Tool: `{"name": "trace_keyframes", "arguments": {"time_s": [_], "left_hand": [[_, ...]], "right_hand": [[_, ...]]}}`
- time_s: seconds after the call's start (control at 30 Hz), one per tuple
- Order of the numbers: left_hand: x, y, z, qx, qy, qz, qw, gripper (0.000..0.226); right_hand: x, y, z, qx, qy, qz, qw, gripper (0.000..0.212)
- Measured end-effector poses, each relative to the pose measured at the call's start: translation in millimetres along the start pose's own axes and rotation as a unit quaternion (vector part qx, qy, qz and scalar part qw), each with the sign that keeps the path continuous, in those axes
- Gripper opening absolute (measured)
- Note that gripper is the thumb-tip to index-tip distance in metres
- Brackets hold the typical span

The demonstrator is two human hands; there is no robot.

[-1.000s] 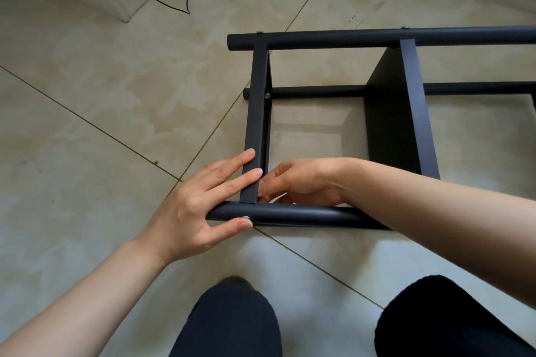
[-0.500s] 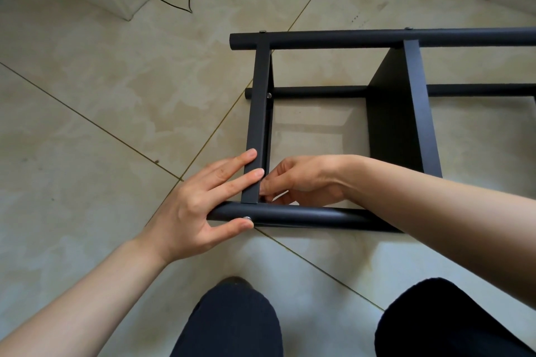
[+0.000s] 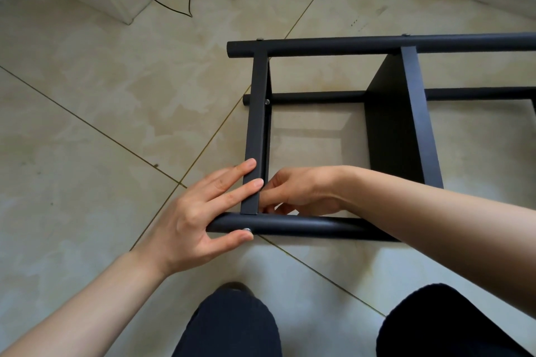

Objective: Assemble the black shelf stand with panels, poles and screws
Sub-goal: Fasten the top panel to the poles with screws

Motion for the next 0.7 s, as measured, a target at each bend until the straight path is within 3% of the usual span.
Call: {"name": "trace_keyframes", "arguments": {"time_s": [0.13,0.23,0.47,0.7], "left_hand": [[-0.5,-0.5,-2.0,0.002,-0.001,0.0,1.0,0.061],[-0.8,-0.4,-1.9,0.003,-0.001,0.0,1.0,0.061],[-2.1,-1.4,-2.6,0.002,-0.003,-0.01,1.0,0.062],[-1.9,-1.6,-2.7,0.003,-0.001,-0.008,1.0,0.063]], "right_hand": [[-0.4,2.5,-0.7,0.011,0.004,0.008,1.0,0.018],[1.2,7.0,-1.4,0.03,0.003,0.013,0.999,0.034],[-1.0,2.6,0.9,0.035,-0.032,0.023,0.999,0.012],[-0.7,8.9,-3.2,0.052,-0.019,0.049,0.997,0.012]]}}
Point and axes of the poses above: each hand's wrist, its own z-axis towards the middle knuckle, its own y-axis out of the back of the hand, x = y × z, the point moved 1 cm from there along z, towards the middle knuckle
